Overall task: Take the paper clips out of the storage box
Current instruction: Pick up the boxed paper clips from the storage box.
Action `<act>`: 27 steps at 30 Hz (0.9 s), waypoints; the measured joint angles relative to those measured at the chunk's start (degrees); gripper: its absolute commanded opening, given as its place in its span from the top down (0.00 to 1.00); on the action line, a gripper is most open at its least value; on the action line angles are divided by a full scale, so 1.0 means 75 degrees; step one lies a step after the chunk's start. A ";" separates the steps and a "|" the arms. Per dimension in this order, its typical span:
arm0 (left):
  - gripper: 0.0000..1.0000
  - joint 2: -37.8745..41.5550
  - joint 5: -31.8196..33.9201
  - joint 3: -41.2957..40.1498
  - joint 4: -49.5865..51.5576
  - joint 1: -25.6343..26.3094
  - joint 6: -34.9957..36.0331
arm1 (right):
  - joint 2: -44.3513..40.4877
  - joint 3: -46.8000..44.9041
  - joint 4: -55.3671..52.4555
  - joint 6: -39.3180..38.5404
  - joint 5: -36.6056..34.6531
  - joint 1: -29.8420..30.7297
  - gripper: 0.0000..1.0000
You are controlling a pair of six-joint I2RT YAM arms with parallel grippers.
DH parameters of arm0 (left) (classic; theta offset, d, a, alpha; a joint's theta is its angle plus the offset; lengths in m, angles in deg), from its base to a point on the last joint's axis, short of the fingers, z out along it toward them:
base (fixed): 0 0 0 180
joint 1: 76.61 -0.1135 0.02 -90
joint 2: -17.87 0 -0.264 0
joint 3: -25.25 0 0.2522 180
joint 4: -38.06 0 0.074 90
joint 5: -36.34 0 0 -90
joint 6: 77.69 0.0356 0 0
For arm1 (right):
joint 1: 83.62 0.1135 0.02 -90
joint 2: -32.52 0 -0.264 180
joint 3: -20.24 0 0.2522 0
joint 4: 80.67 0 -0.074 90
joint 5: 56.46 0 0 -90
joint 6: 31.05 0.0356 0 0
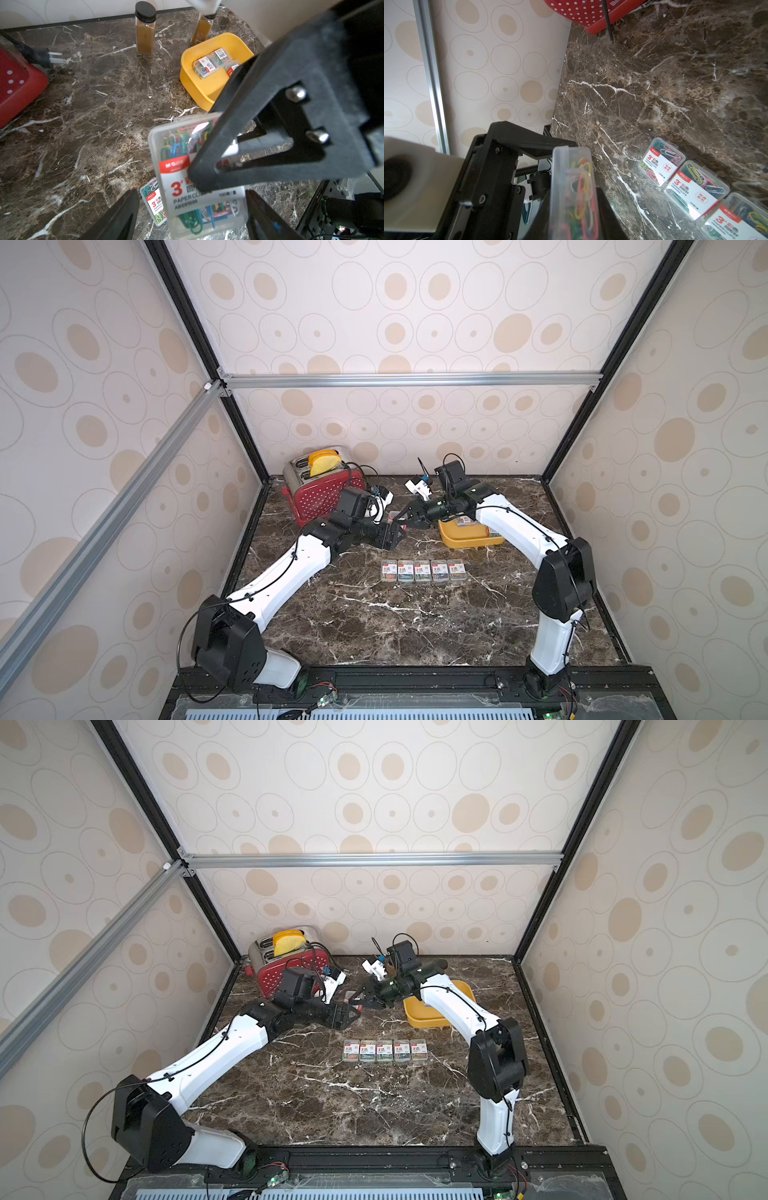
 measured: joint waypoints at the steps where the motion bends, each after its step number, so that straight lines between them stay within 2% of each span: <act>1: 0.25 -0.0017 -0.0017 0.0000 -0.0009 0.0000 0.0026 | 0.0000 0.0000 0.0000 -0.0003 0.0017 0.0017 1.00; 5: 0.28 -0.0128 -0.0093 0.0000 -0.0026 0.0000 0.0070 | 0.0000 0.0000 -0.0009 -0.0032 0.0082 0.0090 1.00; 13: 0.49 -0.0242 -0.0117 0.0000 -0.0009 0.0026 0.0020 | 0.0000 0.0006 -0.0003 -0.0175 0.0111 0.0154 1.00; 20: 0.62 -0.0230 0.0082 0.0050 0.0114 0.0050 -0.0003 | 0.0023 0.0055 -0.0029 -0.0353 0.0087 0.0181 0.99; 22: 0.65 -0.0216 0.0140 0.0050 0.0157 0.0058 -0.0006 | 0.0029 0.0079 -0.0061 -0.0411 0.0076 0.0195 0.88; 24: 0.66 -0.0172 0.0198 0.0050 0.0189 0.0073 -0.0020 | 0.0032 0.0131 -0.0131 -0.0487 0.0058 0.0213 0.69; 27: 0.67 -0.0026 0.0370 0.0009 0.0248 0.0090 -0.0041 | 0.0058 0.0364 -0.0423 -0.0632 0.0070 0.0219 0.48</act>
